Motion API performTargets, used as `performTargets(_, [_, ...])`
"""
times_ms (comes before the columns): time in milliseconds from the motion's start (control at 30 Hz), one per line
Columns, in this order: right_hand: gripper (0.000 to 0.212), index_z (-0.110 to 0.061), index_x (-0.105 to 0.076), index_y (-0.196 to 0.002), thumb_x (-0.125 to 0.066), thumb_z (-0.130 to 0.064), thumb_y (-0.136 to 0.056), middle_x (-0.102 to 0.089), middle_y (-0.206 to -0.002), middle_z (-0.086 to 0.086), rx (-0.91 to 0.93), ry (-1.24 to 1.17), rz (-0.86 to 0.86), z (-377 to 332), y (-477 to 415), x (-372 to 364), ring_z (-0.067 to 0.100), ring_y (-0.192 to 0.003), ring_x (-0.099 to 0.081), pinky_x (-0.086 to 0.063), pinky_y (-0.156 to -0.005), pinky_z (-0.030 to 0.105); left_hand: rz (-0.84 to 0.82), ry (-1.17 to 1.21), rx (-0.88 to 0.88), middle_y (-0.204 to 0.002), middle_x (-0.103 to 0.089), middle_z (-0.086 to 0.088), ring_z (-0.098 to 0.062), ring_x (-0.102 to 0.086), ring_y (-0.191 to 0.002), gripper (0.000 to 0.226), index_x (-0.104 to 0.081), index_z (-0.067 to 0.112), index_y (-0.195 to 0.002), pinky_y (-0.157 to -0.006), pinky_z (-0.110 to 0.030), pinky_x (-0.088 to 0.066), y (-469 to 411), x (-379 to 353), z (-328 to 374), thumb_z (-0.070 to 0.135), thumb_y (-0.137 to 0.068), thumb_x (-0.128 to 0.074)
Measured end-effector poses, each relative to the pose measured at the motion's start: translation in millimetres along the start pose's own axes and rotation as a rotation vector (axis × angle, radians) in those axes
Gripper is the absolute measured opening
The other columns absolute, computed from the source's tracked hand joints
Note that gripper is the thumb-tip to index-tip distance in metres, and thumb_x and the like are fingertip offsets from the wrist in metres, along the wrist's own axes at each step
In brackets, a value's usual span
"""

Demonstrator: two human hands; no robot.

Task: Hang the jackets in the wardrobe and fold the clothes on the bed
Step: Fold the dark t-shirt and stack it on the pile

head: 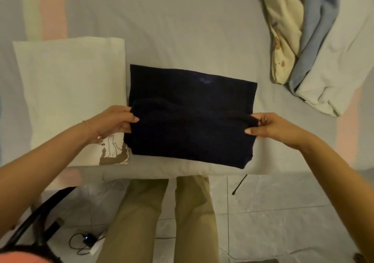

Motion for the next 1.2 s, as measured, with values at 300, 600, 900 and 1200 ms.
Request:
performTargets(300, [0.004, -0.018, -0.058, -0.093, -0.06, -0.021, -0.092, -0.061, -0.084, -0.005, 0.049, -0.404, 0.63, -15.3, -63.6, 3.1, 0.009, -0.079, -0.059, -0.048, -0.068, 0.018, 0.553, -0.024, -0.218, -0.097, -0.065, -0.007, -0.022, -0.061, -0.095, 0.019, -0.063, 0.011, -0.098, -0.087, -0.033, -0.051, -65.4, -19.4, 40.6, 0.027, -0.088, -0.061])
performTargets(600, [0.016, -0.014, -0.061, -0.1, -0.061, -0.028, -0.091, -0.06, -0.082, -0.008, 0.024, -0.52, 0.905, -21.3, -80.6, -9.5, 0.004, -0.077, -0.057, -0.047, -0.072, 0.014, 0.796, -0.014, -0.301, -0.084, -0.06, -0.002, -0.016, -0.057, -0.085, 0.023, -0.06, 0.009, -0.089, -0.078, -0.025, -0.05, -72.4, -19.6, 27.0, 0.032, -0.09, -0.059])
performTargets(900, [0.033, -0.019, -0.042, -0.124, -0.045, -0.036, -0.096, -0.056, -0.08, -0.007, 0.103, 0.015, 1.084, 2.5, -38.5, -42.3, 0.005, -0.066, -0.054, -0.04, -0.058, 0.016, 0.884, -0.307, -0.257, -0.088, -0.059, 0.002, -0.012, -0.055, -0.081, 0.034, -0.055, 0.013, -0.103, -0.065, -0.02, -0.04, -22.5, -39.6, -26.1, 0.045, -0.094, -0.046])
performTargets(1200, [0.051, -0.021, -0.029, -0.148, -0.03, -0.035, -0.099, -0.032, -0.152, 0.012, 0.136, 0.734, 0.932, 55.7, -40.7, -85.7, 0.034, -0.132, -0.038, -0.038, -0.1, 0.047, 0.817, -0.868, -0.517, -0.108, -0.046, -0.017, -0.013, -0.043, -0.06, 0.053, -0.037, 0.02, -0.142, -0.051, -0.025, -0.042, -5.9, -53.8, -64.5, 0.008, -0.093, -0.053])
Point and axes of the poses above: each hand's wrist, its own y-axis away from the middle knuckle, its own x-axis out of the back of the hand, z = x × y, the point moved 3 cm from there along -y, towards the middle knuckle
